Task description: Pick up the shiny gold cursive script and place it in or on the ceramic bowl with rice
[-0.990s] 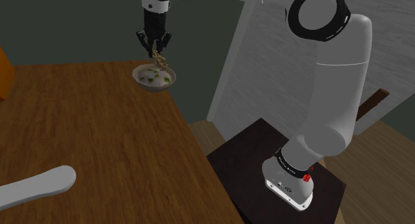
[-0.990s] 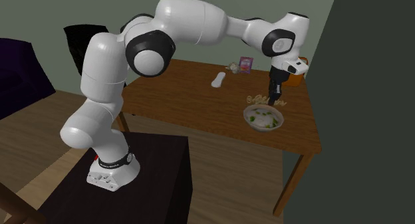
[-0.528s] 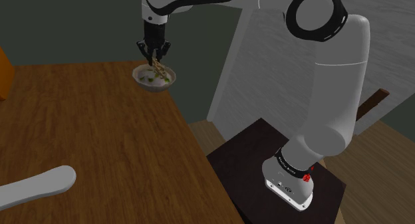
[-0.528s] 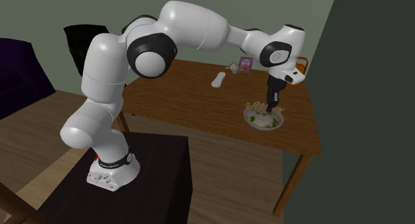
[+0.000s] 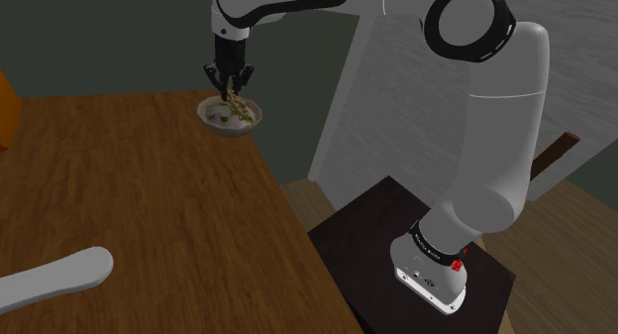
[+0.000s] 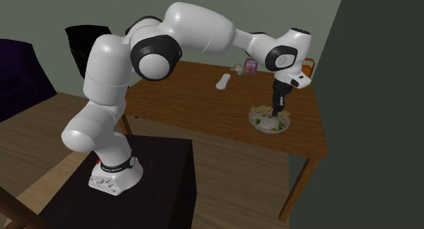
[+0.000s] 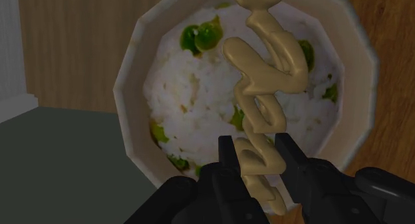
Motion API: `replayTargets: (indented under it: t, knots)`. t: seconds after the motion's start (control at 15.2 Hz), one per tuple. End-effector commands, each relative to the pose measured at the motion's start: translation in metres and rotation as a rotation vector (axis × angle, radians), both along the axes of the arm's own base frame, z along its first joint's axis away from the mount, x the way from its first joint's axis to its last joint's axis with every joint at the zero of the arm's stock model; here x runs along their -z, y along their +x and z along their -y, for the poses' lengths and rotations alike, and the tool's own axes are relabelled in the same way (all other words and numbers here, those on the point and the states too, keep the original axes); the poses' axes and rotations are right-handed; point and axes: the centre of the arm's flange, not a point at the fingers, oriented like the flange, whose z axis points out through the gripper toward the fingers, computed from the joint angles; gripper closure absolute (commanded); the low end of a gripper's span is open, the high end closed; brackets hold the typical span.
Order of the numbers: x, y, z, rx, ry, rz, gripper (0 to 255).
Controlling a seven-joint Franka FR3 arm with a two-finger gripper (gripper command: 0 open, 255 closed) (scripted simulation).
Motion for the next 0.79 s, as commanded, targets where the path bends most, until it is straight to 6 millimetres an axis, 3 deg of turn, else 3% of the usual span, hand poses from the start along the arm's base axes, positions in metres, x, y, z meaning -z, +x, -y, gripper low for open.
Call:
replayTargets:
  t: [0.0,0.33,0.59,0.73]
  knots:
    - [0.0,0.0,0.0,0.0,0.0,0.0,0]
    - [0.0,0.0,0.0,0.0,0.0,0.0,0]
    - [-0.05,0.002,0.001,0.0,0.0,0.0,0]
    - [-0.05,0.002,0.001,0.0,0.0,0.0,0]
